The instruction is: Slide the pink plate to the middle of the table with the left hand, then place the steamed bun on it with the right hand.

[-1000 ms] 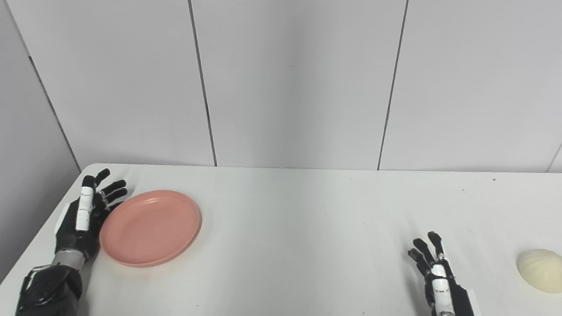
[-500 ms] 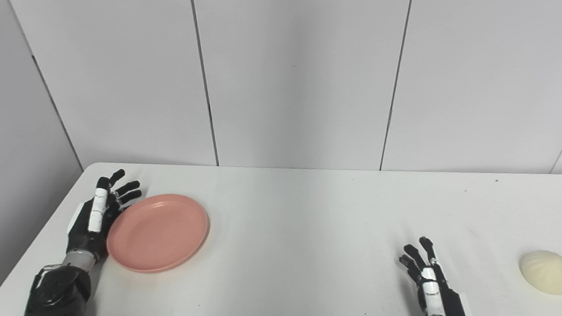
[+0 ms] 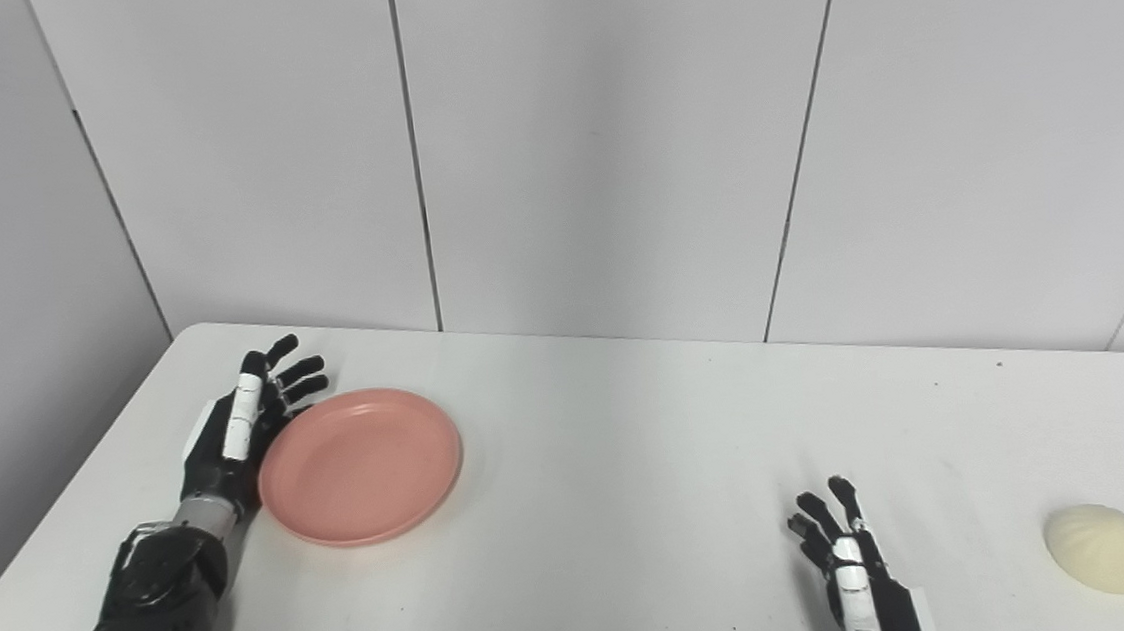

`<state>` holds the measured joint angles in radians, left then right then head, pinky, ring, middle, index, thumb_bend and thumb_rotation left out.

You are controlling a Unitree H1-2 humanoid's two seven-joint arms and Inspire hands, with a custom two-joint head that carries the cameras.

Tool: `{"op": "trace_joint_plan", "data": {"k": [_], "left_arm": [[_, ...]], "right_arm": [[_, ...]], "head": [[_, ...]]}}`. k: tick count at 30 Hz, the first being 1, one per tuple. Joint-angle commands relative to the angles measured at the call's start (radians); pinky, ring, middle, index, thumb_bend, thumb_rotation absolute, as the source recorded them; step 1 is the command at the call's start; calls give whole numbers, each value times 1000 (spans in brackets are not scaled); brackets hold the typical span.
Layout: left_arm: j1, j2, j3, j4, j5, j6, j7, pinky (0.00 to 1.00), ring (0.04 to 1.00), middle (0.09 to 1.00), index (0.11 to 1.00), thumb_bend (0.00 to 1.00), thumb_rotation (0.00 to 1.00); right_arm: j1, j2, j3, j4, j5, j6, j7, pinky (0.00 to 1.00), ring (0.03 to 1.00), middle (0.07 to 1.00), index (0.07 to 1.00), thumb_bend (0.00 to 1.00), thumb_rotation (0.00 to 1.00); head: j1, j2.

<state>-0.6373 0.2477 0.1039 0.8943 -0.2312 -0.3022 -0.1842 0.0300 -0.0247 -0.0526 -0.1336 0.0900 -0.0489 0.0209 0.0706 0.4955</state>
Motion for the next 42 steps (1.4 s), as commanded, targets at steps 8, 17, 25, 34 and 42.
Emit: {"op": "trace_joint_plan", "data": {"k": [8, 17, 25, 34, 42], "left_arm": [[-4, -113, -91, 24, 45, 38, -59, 698, 807, 806, 879, 1000, 907], [-16, -174, -93, 43, 34, 31, -53, 676, 793, 806, 878, 1000, 885], [-14, -236, -89, 36, 30, 74, -37, 695, 799, 783, 880, 1000, 900], [-10, -272, -80, 27, 45, 105, -23, 701, 809, 813, 881, 1000, 907], [9, -288, -81, -26, 46, 139, -27, 735, 831, 834, 902, 998, 918]], "right_arm": [[13, 15, 14, -36, -13, 25, -11, 909, 855, 876, 949, 797, 978], [12, 24, 20, -51, -17, 42, -13, 901, 847, 866, 953, 783, 971], [10, 39, 30, -68, -29, 65, -25, 899, 847, 870, 953, 790, 962], [5, 66, 53, -79, -68, 84, -42, 880, 842, 867, 951, 783, 962], [1, 96, 76, -81, -98, 89, -66, 877, 831, 858, 939, 790, 957]], "head": [[-14, 8], [-35, 13], [-85, 29], [-157, 42], [-227, 51]]}}
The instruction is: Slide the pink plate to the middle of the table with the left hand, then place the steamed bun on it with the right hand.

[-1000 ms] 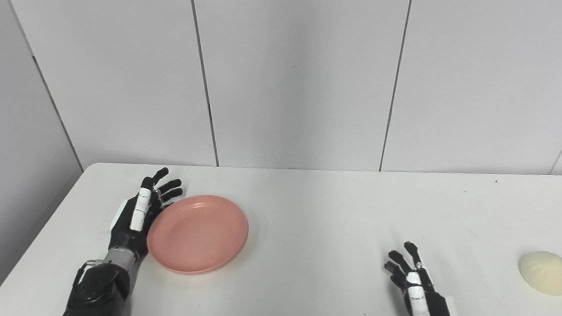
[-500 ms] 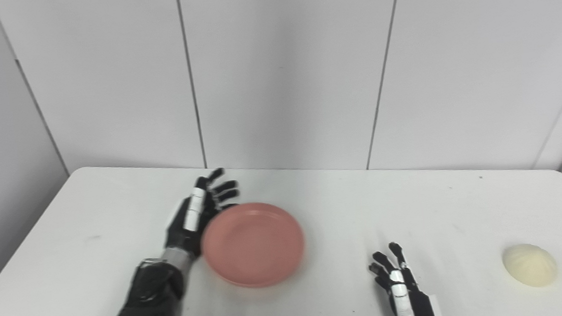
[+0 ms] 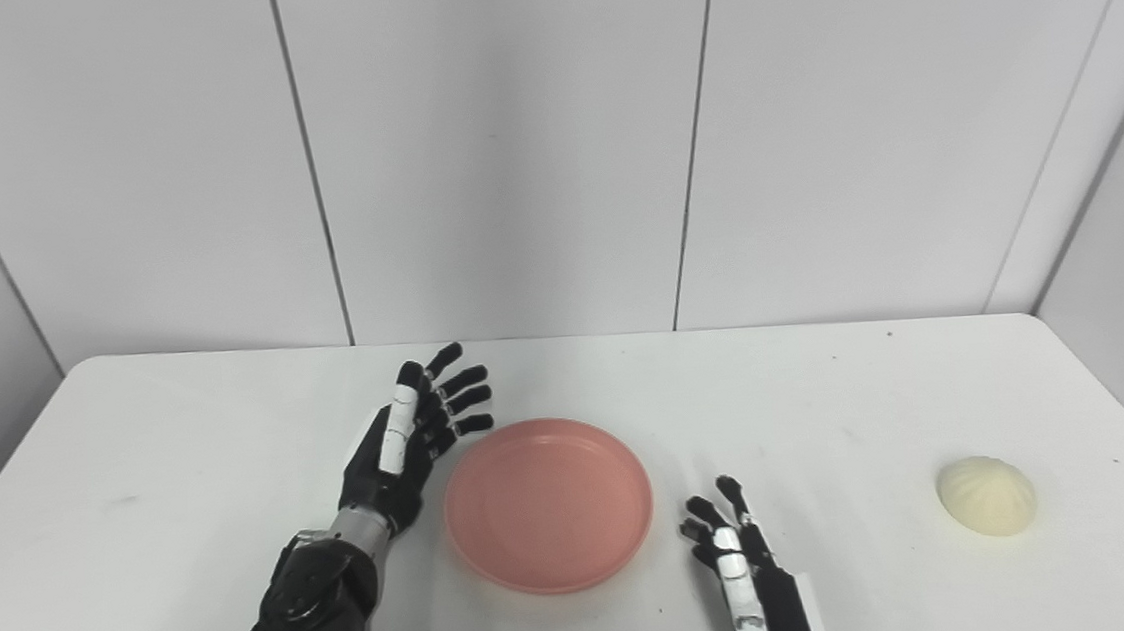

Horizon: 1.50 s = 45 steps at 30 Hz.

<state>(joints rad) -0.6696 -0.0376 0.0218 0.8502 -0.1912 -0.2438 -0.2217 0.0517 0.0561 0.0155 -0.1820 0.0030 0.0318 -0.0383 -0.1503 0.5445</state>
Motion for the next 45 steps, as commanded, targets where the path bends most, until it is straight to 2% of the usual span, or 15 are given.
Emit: {"op": "trace_joint_plan", "data": {"k": [1, 10, 16, 19, 25, 29, 34, 35, 38, 41, 43, 45], "left_arm": [[45, -4, -1, 6, 7, 89, 10, 746, 835, 838, 908, 997, 920], [77, -7, -13, -73, 15, 137, 9, 768, 864, 862, 923, 965, 936], [78, -7, -13, -61, 28, 117, 28, 765, 849, 853, 919, 961, 940], [76, -18, 6, -46, 25, 103, 50, 802, 861, 849, 902, 941, 901], [79, -29, 0, -40, 53, 76, 84, 880, 895, 874, 907, 940, 895], [73, -29, -12, -17, 83, 55, 99, 872, 911, 878, 921, 906, 912], [60, -23, -26, 24, 113, 27, 102, 849, 921, 889, 928, 909, 926], [56, -22, -27, 34, 117, 21, 103, 843, 919, 888, 928, 914, 925], [44, -19, -29, 65, 129, 3, 106, 829, 920, 891, 939, 939, 929], [34, -16, -32, 92, 143, -16, 114, 816, 915, 892, 944, 947, 934], [28, -13, -35, 111, 150, -25, 116, 817, 916, 896, 948, 953, 937], [22, -13, -34, 129, 151, -30, 120, 819, 917, 897, 948, 952, 937]], "right_arm": [[-21, 19, 11, -34, -13, 12, -8, 879, 834, 860, 939, 790, 961], [-23, 35, 26, -47, -38, 33, -17, 908, 856, 870, 949, 759, 981], [-21, 33, 27, -49, -40, 35, -19, 899, 855, 869, 946, 765, 973], [-20, 28, 30, -47, -51, 28, -19, 892, 858, 875, 952, 761, 982], [-23, 9, 44, -30, -132, -51, -38, 868, 853, 882, 957, 735, 998], [-40, -4, 33, -32, -200, -115, -74, 862, 855, 886, 942, 721, 995], [-95, -65, -10, -21, -300, -197, -128, 845, 854, 894, 921, 744, 1000], [-107, -71, -16, -43, -313, -186, -130, 839, 854, 896, 920, 765, 1000], [-135, -97, -32, -148, -367, -80, -102, 829, 858, 904, 910, 798, 986], [-170, -149, -44, -235, -455, 27, -54, 788, 847, 903, 898, 777, 988], [-207, -216, -56, -324, -570, 166, 41, 759, 847, 898, 881, 795, 956], [-235, -281, -65, -394, -667, 271, 134, 730, 843, 890, 869, 812, 890]], "head": [[-13, 2], [-40, 5], [-49, 4], [-58, 4], [-68, 2], [-85, -4], [-103, -10], [-106, -11], [-117, -16], [-121, -17], [-125, -17], [-127, -18]]}}
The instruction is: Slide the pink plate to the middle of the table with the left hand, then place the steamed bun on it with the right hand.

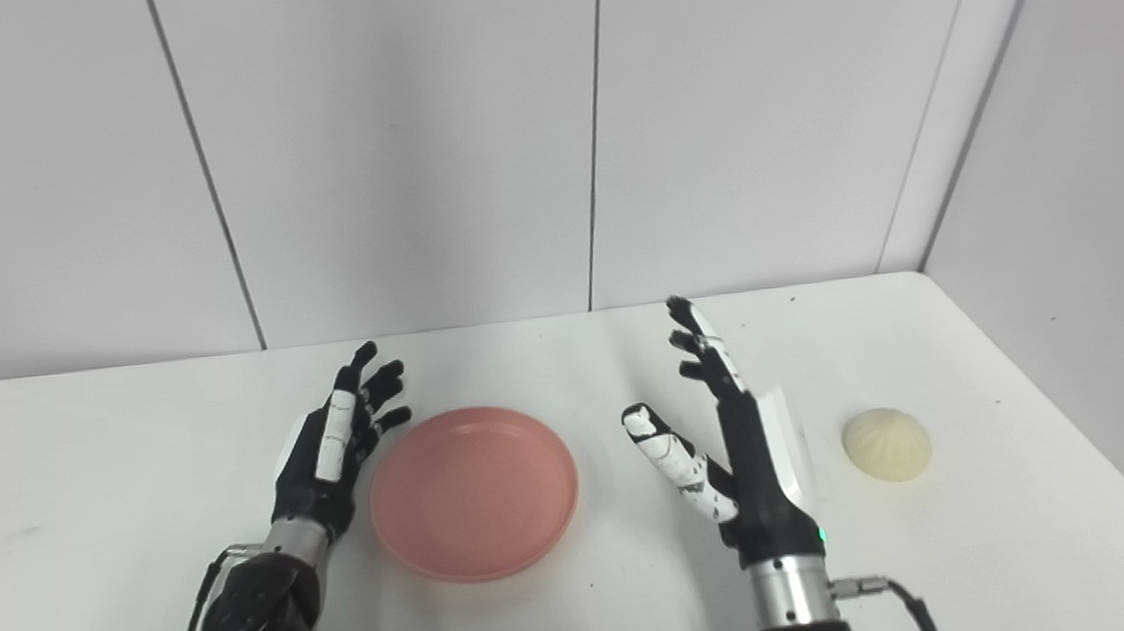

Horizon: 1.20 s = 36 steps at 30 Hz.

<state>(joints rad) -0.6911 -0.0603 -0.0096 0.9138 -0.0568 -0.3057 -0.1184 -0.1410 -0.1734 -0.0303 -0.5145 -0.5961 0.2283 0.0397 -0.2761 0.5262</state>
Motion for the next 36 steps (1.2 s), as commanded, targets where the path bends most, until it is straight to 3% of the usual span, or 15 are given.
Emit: {"op": "trace_joint_plan", "data": {"k": [1, 4, 6, 13, 19, 24, 30, 36], "left_arm": [[41, 9, -1, 71, 15, 29, 19, 819, 916, 897, 945, 956, 932], [39, 8, 0, 79, 10, 24, 15, 803, 916, 896, 939, 950, 933], [38, 8, 1, 81, 9, 23, 12, 800, 917, 897, 939, 954, 934], [34, 4, 8, 92, 3, 21, 14, 798, 916, 897, 934, 954, 933], [35, -4, 18, 85, -6, 30, 6, 803, 922, 901, 940, 946, 936], [37, -8, 24, 73, -12, 40, -1, 804, 922, 898, 942, 923, 935], [38, -12, 34, 74, -21, 42, -10, 816, 927, 901, 943, 924, 924], [34, -10, 36, 80, -26, 46, -15, 809, 924, 899, 945, 941, 924]], "right_arm": [[-49, -69, -20, -78, -93, 100, 83, 712, 832, 876, 863, 815, 853], [-92, -161, -34, -125, -191, 211, 227, 699, 842, 877, 859, 856, 769], [-112, -188, -52, -131, -230, 238, 292, 695, 842, 877, 855, 875, 741], [-162, -327, -92, -47, -366, 241, 453, 586, 763, 821, 816, 958, 620], [-198, -362, -138, 39, -507, 241, 609, 570, 783, 841, 812, 995, 617], [-218, -423, -121, 94, -578, 240, 725, 577, 774, 830, 804, 982, 575], [-224, -500, -67, 194, -598, 222, 749, 557, 776, 841, 802, 991, 527], [-222, -536, -22, 324, -584, 215, 694, 624, 773, 820, 801, 1000, 630]], "head": [[-2, -1], [-8, -4], [-9, -5], [-6, -11], [-3, -13], [-8, -14], [-9, -15], [-10, -15]]}}
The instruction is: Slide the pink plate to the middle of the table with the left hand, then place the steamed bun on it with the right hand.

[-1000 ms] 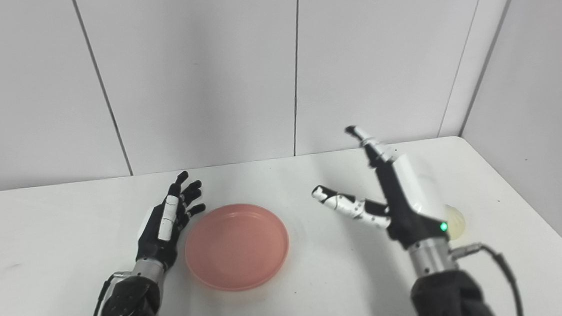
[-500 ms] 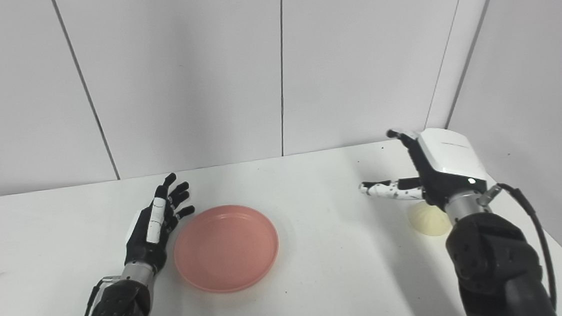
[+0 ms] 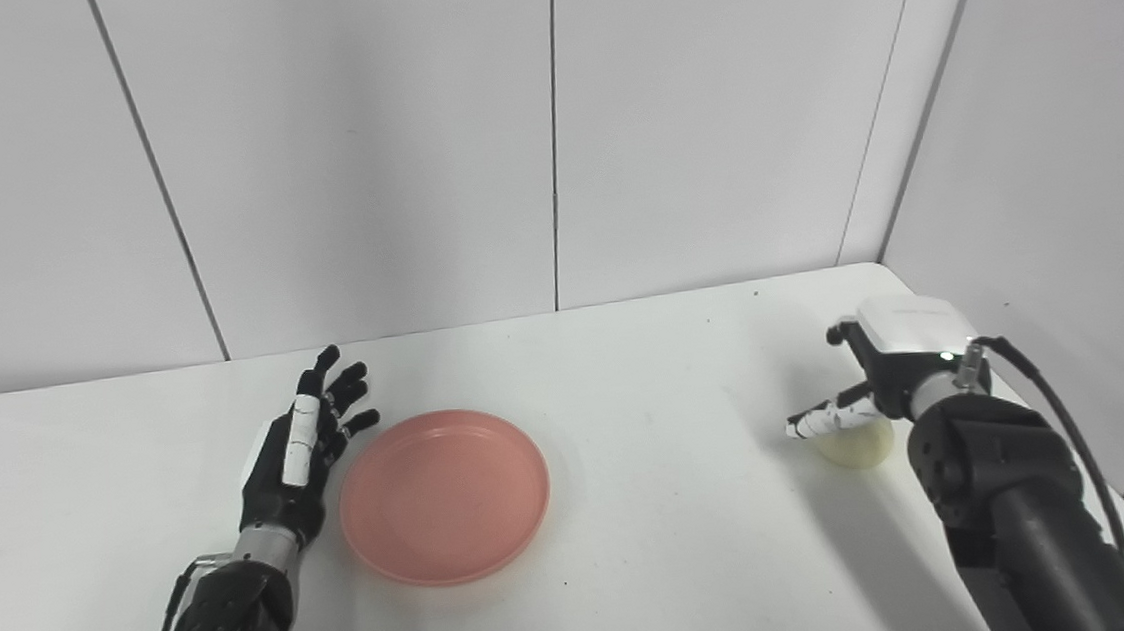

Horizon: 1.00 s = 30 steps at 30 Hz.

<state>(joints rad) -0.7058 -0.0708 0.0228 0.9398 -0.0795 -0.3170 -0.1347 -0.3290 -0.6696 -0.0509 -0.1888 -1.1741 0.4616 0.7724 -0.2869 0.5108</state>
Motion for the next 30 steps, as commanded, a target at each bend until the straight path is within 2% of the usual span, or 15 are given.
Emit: {"op": "trace_joint_plan", "data": {"k": [1, 10, 24, 29, 30], "left_arm": [[49, 1, 3, 54, -6, 57, -2, 815, 926, 900, 946, 936, 925], [50, 1, 0, 51, -11, 59, -12, 809, 926, 900, 944, 954, 919], [50, 5, -2, 52, -13, 58, -24, 814, 930, 907, 953, 922, 916], [50, 6, -3, 49, -13, 65, -27, 813, 930, 911, 957, 912, 917], [49, 6, -2, 52, -15, 67, -29, 820, 926, 910, 954, 904, 915]], "right_arm": [[-36, -45, 8, 17, -10, -18, -44, 624, 776, 825, 804, 1000, 639], [-49, -88, 68, 129, -13, -14, -83, 620, 788, 839, 805, 1000, 629], [-54, -111, 108, 232, 60, -18, -158, 606, 782, 833, 812, 1000, 597], [-51, -105, 86, 237, 123, -8, -182, 605, 763, 819, 801, 1000, 522], [-47, -93, 64, 237, 156, -4, -202, 595, 727, 776, 772, 1000, 448]], "head": [[1, 1], [3, 4], [7, 6], [7, 6], [8, 9]]}}
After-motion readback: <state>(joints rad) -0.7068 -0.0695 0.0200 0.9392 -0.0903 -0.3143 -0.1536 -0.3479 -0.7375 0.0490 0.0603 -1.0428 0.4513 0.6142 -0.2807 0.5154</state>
